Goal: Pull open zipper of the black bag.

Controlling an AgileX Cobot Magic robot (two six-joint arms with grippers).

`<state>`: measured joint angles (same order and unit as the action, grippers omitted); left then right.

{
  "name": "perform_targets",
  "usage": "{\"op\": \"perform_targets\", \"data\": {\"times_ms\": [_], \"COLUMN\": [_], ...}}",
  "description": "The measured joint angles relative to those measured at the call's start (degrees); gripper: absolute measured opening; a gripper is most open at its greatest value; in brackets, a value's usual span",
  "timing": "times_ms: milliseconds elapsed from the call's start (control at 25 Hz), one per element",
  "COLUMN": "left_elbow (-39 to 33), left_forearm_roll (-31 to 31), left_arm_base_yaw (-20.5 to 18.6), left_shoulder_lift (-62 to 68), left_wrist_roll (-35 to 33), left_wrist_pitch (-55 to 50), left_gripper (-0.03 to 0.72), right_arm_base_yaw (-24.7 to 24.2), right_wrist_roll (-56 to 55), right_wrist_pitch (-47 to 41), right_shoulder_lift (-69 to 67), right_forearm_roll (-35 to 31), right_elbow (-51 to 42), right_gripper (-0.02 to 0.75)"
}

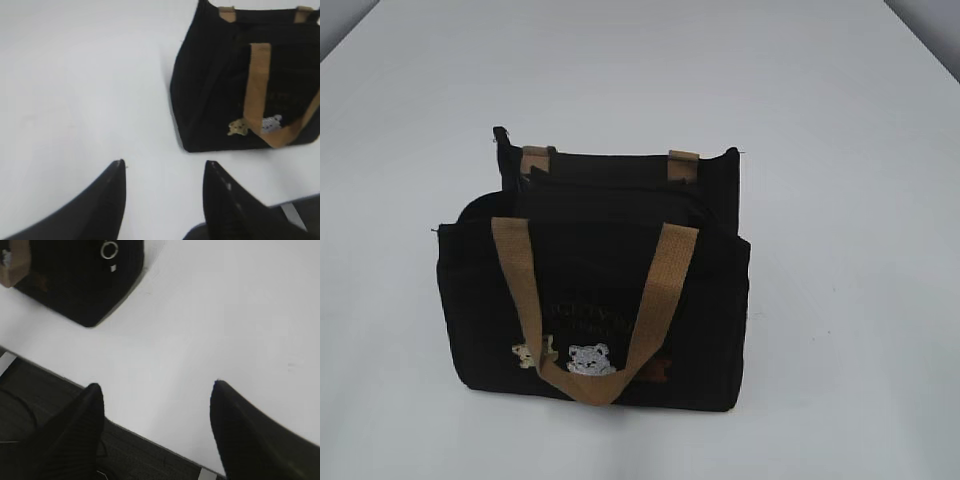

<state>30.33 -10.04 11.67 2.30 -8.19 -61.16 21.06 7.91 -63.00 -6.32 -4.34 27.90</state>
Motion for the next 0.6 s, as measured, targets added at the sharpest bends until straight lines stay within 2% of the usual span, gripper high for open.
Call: {"op": "perform_targets", "data": {"times_ms": [240, 440, 600], "left_elbow": [0.0, 0.0, 0.0], "left_forearm_roll": [0.0, 0.0, 0.0], "left_arm_base_yaw": [-10.9, -12.0, -12.0], "left_shoulder_lift": [-2.6, -2.7, -2.7], "left_wrist_roll": [0.0, 0.0, 0.0], "left_wrist_pitch": [0.2, 0.2, 0.2], "left_gripper": [0.377, 0.377, 0.377], "right_arm_base_yaw": [-14.1, -18.4, -19.4], "right_wrist_roll": [0.1, 0.1, 0.1], "right_wrist_pitch": [0.0, 0.0, 0.1], "right_shoulder_lift": [0.0, 1.4, 6.1], "right_forearm_roll": [-0.8, -1.6, -1.7], "right_elbow": [0.0, 0.0, 0.0], "right_gripper": [0.515, 0.515, 0.515]}}
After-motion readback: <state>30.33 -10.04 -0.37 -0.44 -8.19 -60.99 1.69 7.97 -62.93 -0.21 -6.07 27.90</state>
